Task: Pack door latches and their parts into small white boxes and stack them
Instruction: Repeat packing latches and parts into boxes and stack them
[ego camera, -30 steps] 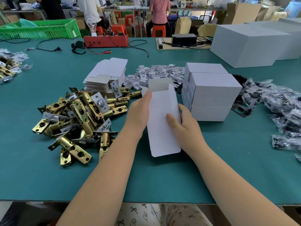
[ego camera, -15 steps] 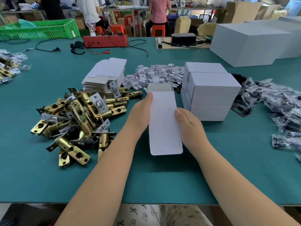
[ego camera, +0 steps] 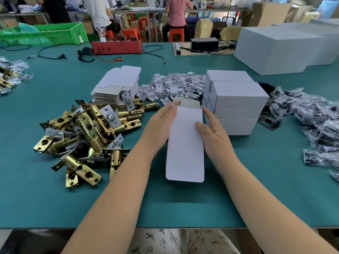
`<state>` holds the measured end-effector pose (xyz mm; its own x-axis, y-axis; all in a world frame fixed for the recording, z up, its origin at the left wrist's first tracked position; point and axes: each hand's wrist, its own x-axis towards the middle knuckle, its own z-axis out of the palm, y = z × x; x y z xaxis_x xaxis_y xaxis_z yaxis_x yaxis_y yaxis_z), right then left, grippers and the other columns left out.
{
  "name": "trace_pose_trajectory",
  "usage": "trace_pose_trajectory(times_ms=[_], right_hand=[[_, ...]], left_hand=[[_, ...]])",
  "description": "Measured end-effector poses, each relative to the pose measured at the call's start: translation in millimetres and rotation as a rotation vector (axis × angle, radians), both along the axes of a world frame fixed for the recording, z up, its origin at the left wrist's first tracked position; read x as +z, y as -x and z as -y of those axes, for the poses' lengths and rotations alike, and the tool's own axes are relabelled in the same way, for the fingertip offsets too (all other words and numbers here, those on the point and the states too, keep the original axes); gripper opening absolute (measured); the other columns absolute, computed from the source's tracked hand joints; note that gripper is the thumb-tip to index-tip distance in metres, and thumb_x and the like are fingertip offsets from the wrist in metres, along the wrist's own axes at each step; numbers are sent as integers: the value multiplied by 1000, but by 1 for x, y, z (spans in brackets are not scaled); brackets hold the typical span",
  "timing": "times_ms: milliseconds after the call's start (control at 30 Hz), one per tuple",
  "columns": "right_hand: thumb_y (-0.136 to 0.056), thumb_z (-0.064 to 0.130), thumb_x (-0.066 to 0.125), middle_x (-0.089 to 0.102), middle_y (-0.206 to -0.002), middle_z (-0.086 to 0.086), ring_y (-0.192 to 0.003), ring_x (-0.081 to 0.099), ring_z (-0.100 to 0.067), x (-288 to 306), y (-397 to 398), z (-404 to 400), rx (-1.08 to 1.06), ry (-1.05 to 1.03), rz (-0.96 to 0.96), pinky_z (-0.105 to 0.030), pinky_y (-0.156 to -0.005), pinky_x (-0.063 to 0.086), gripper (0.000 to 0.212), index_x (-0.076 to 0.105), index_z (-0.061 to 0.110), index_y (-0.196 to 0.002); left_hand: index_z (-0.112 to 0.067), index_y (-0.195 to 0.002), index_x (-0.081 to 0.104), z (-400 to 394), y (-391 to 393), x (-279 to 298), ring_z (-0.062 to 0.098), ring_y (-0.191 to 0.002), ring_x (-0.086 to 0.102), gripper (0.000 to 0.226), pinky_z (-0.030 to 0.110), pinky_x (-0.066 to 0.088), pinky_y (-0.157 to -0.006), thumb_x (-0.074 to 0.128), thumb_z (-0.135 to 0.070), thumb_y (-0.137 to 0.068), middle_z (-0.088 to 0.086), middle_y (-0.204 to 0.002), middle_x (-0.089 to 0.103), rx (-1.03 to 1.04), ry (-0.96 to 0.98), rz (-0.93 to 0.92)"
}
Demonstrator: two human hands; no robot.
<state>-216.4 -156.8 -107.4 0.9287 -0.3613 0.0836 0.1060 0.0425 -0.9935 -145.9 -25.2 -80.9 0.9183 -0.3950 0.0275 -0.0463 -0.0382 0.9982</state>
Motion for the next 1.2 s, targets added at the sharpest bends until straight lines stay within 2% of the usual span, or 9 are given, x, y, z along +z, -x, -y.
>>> trace_pose_trajectory(times_ms=[233, 333, 533, 700, 833, 933, 1000, 1067, 1200], right_hand=[[-94, 19, 55, 73, -104, 4, -90, 70, -19, 4, 1, 3, 55, -208, -33, -37, -73, 57, 38, 53, 29, -130], [-93, 19, 57, 69, -114, -4, -97, 69, -26, 3, 3, 5, 97, -238, -42, -42, -80, 56, 42, 50, 28, -133], [-75, 28, 64, 73, -102, -4, -87, 69, -25, 6, 5, 5, 128, -245, -47, -44, -79, 56, 47, 55, 26, -122], [-92, 16, 57, 72, -92, -3, -76, 67, -21, 8, 5, 2, 130, -192, -70, -35, -68, 55, 19, 58, 17, -111], [-91, 16, 57, 71, -84, -1, -72, 64, -17, 8, 5, 4, 148, -202, -57, -33, -70, 52, 7, 61, 17, -96], [-77, 23, 62, 70, -81, -1, -68, 64, -17, 9, 7, 4, 181, -203, -27, -29, -62, 53, 18, 61, 15, -94], [-74, 23, 62, 71, -80, -1, -66, 65, -16, 11, 8, 4, 205, -169, 3, -27, -58, 53, 22, 59, 14, -94], [-75, 20, 63, 71, -78, 0, -65, 66, -14, 11, 9, 2, 248, -140, 20, -25, -56, 52, 20, 59, 13, -93], [-77, 17, 65, 71, -75, -3, -60, 65, -15, 13, 13, 1, 334, -157, -27, -23, -53, 50, 14, 68, 12, -89]], left_hand=[[-27, -87, 71, -1, 4, 2, 16, -73, 59, 33, 32, 45, -68, 45, -41, -101, 3, -80, 64, -3, -36, -32], [-30, -68, 69, -3, 6, 4, 8, -57, 55, 41, 19, 45, -52, 46, -38, -101, -5, -64, 59, -41, -22, -44], [-25, -56, 62, -2, 5, 5, 5, -47, 51, 46, 14, 41, -44, 50, -33, -100, -10, -52, 54, -35, -20, -42], [-25, -45, 62, -4, 1, 0, 5, -44, 52, 53, 12, 40, -43, 54, -31, -98, -10, -49, 55, -10, -27, -30], [-17, -65, 70, -4, -2, 2, 8, -52, 58, 40, 15, 45, -45, 54, -36, -97, -4, -60, 65, 42, 47, -127], [-17, -96, 73, -2, -1, 3, 12, -57, 56, 20, 18, 45, -47, 53, -18, -95, -3, -67, 65, 10, 145, -192], [-13, -115, 63, -4, -3, 1, 23, -75, 53, 26, 27, 45, -61, 51, -10, -91, 9, -88, 63, -44, 203, -352], [-7, -114, 57, -8, -3, 1, 29, -87, 46, 30, 32, 40, -72, 51, -11, -85, 18, -101, 53, -153, 155, -506], [-9, -121, 60, -15, -4, -4, 29, -102, 59, 48, 42, 45, -94, 51, -7, -74, 13, -118, 66, -413, 153, -531]])
